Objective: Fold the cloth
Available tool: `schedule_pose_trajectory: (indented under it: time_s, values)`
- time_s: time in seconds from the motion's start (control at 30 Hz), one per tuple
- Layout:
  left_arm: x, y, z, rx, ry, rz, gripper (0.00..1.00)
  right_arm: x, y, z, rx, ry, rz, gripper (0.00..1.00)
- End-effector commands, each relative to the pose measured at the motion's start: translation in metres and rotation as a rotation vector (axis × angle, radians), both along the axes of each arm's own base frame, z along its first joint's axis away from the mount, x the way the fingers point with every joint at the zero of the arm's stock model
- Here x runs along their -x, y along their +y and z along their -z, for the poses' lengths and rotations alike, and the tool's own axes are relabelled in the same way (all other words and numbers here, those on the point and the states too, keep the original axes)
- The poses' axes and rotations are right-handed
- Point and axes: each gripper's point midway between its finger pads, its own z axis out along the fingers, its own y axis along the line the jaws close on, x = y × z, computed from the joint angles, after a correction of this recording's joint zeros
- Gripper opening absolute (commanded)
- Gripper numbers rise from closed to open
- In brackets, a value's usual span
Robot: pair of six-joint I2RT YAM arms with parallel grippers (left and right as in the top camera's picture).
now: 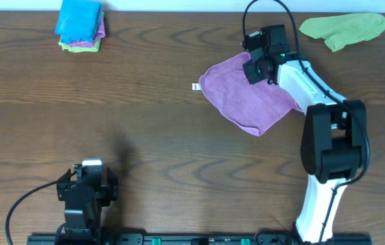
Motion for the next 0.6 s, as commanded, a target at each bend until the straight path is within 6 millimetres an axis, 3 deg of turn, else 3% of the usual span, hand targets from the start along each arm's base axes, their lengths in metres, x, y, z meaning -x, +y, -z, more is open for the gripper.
schedule_pose_trajectory:
  time_s: [0.0, 0.17, 0.33, 0.5, 0.53, 0.57]
  values:
    - [0.001, 0.004, 0.002, -0.015, 0.004, -0.019, 0.95, -0.013, -0.030, 0.003, 0.023, -0.027, 0.147, 0.01]
    - [0.001, 0.004, 0.002, -0.015, 0.004, -0.019, 0.95, -0.030, -0.077, -0.014, 0.039, -0.101, 0.320, 0.01]
    - [0.001, 0.004, 0.002, -0.015, 0.004, -0.019, 0.95, -0.043, -0.139, -0.036, 0.047, -0.201, 0.555, 0.01]
    - [0.001, 0.004, 0.002, -0.015, 0.004, -0.019, 0.95, -0.051, -0.167, -0.054, -0.004, -0.252, 0.646, 0.01]
    - [0.001, 0.004, 0.002, -0.015, 0.004, -0.019, 0.95, -0.053, -0.168, -0.057, -0.006, -0.261, 0.647, 0.15]
    - [0.001, 0.004, 0.002, -0.015, 0.004, -0.019, 0.95, -0.055, -0.168, -0.059, -0.008, -0.269, 0.647, 0.46]
